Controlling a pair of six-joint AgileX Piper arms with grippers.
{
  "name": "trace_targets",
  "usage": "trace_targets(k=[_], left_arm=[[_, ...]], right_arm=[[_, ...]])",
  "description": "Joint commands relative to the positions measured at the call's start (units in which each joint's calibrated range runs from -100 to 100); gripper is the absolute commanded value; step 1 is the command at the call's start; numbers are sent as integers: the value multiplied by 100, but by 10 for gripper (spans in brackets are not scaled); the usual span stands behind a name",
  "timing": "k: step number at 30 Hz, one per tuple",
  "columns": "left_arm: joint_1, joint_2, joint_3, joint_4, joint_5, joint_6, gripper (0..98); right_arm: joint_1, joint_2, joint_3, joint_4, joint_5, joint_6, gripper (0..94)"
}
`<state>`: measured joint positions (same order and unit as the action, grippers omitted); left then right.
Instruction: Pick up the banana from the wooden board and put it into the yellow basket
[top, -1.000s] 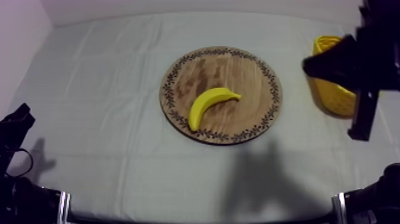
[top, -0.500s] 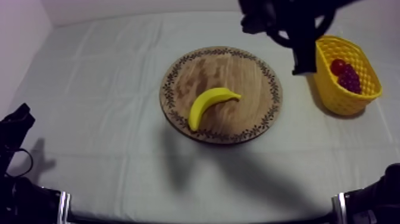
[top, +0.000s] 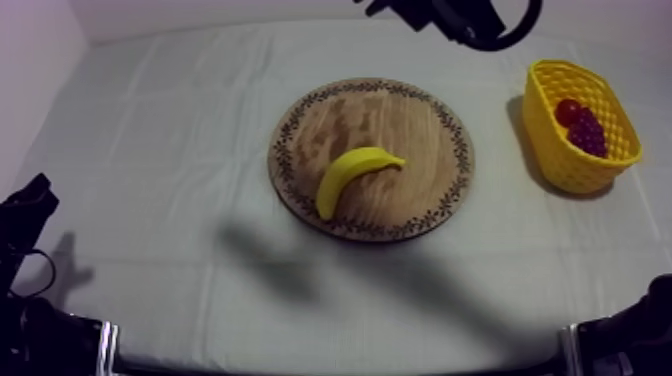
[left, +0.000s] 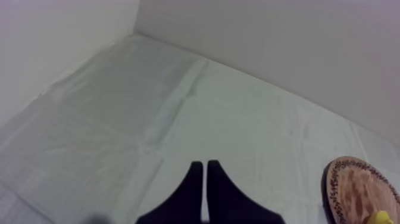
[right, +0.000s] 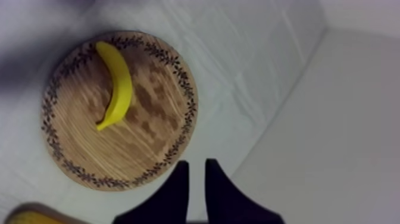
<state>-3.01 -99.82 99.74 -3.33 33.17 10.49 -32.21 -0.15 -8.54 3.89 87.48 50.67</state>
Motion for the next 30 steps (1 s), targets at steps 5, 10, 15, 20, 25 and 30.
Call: trace_targets(k=[5, 10, 15, 20, 25, 30], left_arm=[[1, 0, 3, 3, -2, -1, 1], [1, 0, 3, 3, -2, -1, 1], [1, 0, 3, 3, -2, -1, 1], [1, 0, 3, 3, -2, -1, 1], [1, 0, 3, 3, -2, -1, 1], [1, 0, 3, 3, -2, -1, 1]], right_arm=[[-2, 205, -406, -44, 530, 716, 157], [-44, 316, -475, 60, 676, 791, 190], [-92, 422, -602, 194, 671, 638, 404], [-127, 512, -721, 310, 696, 499, 565], [-160, 600, -756, 409, 714, 284, 686], [-163, 705, -767, 446, 721, 79, 763]])
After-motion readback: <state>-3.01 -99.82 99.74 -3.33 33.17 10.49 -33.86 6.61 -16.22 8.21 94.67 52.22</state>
